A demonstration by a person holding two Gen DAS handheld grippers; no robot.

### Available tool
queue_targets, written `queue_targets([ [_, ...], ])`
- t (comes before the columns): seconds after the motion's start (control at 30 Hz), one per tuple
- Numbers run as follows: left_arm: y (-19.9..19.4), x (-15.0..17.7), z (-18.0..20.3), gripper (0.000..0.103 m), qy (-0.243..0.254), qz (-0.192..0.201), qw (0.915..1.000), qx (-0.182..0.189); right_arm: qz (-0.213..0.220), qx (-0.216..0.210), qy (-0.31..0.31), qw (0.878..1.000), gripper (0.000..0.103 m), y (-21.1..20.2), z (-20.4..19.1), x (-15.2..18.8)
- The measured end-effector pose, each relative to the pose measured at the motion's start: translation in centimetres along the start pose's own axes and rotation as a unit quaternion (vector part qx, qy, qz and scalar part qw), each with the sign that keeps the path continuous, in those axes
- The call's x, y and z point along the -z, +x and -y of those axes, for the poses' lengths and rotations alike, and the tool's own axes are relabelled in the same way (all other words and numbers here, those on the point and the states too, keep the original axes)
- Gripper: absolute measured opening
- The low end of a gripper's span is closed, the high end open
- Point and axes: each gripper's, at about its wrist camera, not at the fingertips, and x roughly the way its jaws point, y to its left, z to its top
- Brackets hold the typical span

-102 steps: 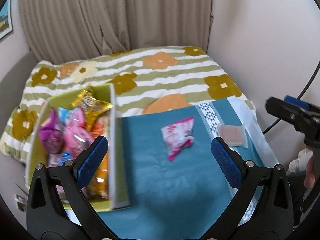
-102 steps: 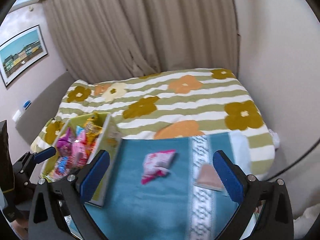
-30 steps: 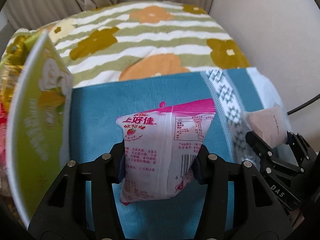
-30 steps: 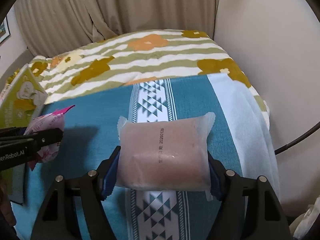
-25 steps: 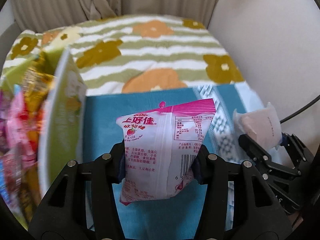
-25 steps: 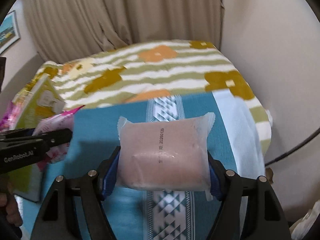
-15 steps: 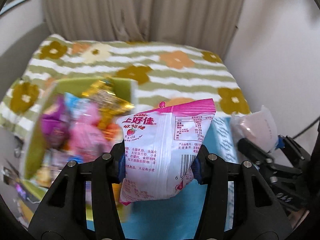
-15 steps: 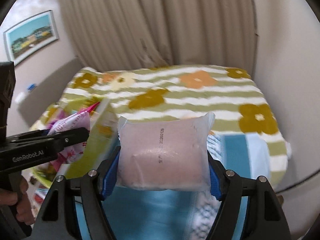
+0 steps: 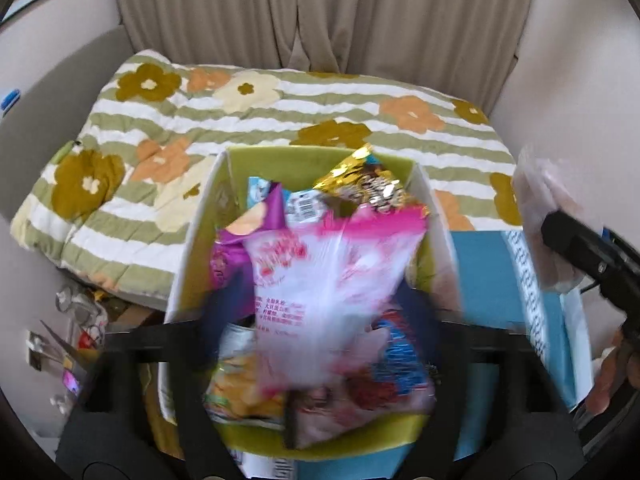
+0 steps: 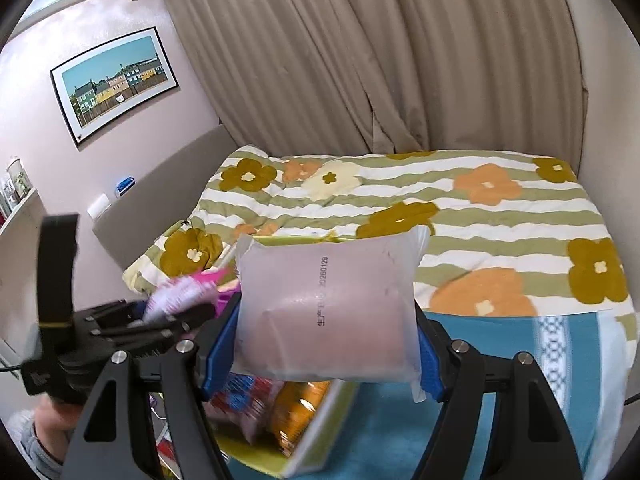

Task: Organize snacks

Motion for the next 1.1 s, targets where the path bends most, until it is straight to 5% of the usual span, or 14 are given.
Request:
queue_targets([
  [0.67,-0.5,0.8,-7.1,0.103,0.051,0.000,0.9966,0.065,-0.055,0.060,0.025,0.996,0.072,7.1,-4.5,-2.1],
  [0.73,-0.4,0.8,-7.3,0.103,0.055,-0.001,0.9967,0.061,-0.076,0.060,0.029,0.995,0.075,8.5,-4.5,-2.2],
  [0.83,-0.4,1.5,-7.4,0.103,0.055,-0.002,0.9973,0.049,-0.080,0.064,0.050,0.993,0.102,9.1,-3.9,-1.9],
  [1.1,-2.1,4.7,-6.6,0.103,0.036,-0.001,0.9990,0.024,-0.070,0.071,0.035,0.994,0.103,6.0,-4.5,1.3],
])
